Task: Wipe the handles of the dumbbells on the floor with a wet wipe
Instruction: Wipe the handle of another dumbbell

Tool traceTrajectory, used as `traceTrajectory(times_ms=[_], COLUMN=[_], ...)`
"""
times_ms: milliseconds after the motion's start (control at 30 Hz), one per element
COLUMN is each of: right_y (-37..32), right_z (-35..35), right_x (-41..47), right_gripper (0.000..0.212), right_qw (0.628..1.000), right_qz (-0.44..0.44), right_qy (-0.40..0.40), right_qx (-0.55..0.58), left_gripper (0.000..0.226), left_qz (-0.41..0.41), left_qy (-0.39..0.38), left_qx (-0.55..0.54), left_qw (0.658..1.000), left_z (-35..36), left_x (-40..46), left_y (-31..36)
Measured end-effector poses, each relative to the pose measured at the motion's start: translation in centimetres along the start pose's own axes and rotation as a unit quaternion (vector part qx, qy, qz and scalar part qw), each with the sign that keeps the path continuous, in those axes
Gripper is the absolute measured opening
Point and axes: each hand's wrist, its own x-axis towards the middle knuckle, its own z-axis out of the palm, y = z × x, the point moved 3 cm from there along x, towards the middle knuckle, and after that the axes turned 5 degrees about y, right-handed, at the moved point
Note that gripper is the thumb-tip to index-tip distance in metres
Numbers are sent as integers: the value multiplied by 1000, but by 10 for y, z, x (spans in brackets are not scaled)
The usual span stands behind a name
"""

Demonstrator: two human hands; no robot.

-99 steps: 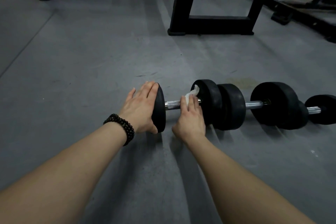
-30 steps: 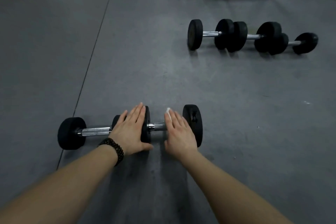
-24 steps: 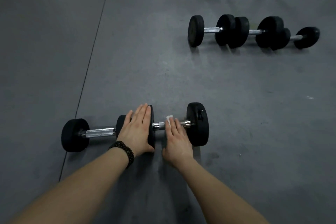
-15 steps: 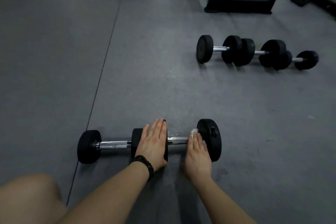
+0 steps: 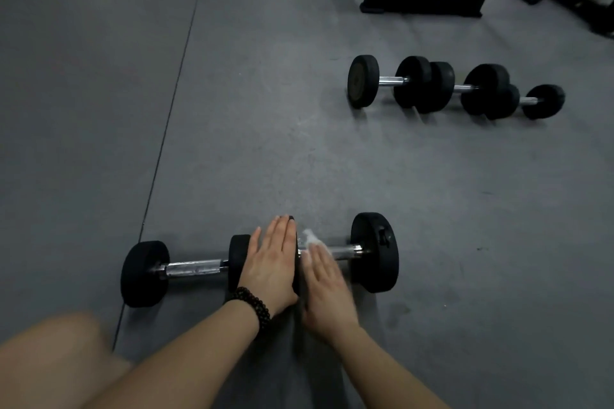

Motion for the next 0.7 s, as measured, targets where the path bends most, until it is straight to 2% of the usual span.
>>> traceTrajectory(times_ms=[67, 167, 233, 333, 400, 467, 533, 567, 633, 700], right_y=[2, 31, 27, 5, 12, 31, 35, 26, 3, -2], right_z=[-6, -14, -11, -2, 0, -2, -4, -4, 2, -1], right_x=[-1, -1, -2, -1, 2, 3, 2, 4, 8, 10], right_gripper=[91, 95, 95, 92, 93, 94, 93, 93, 94, 91], right_qw=[999, 998, 996, 1000, 999, 999, 994, 994, 999, 999], right_qz=[-37, 65, 88, 6, -37, 12, 90, 92, 20, -34], right_qy=[-19, 13, 14, 2, -2, 22, 54, 54, 25, 10], right_qx=[-12, 6, 15, 24, -11, -48, -28, -5, 18, -9], left_gripper=[133, 141, 141, 139, 139, 142, 142, 141, 137, 135], left_qz=[-4, -4, -6, -12, -12, -12, -13, -13, -14, -16], left_qy=[-10, -15, -16, -17, -19, -21, -22, -22, -22, -17], left_qx=[2, 7, 0, -5, -2, 3, 3, 3, -1, -6], left_qw=[1000, 1000, 1000, 1000, 1000, 1000, 1000, 1000, 1000, 1000], left_z=[-2, -4, -4, -4, -4, -5, -6, -6, -5, -5], left_x=[2, 2, 1, -1, -1, -2, -1, 0, 1, 1], left_y=[1, 1, 2, 3, 4, 4, 4, 4, 4, 3])
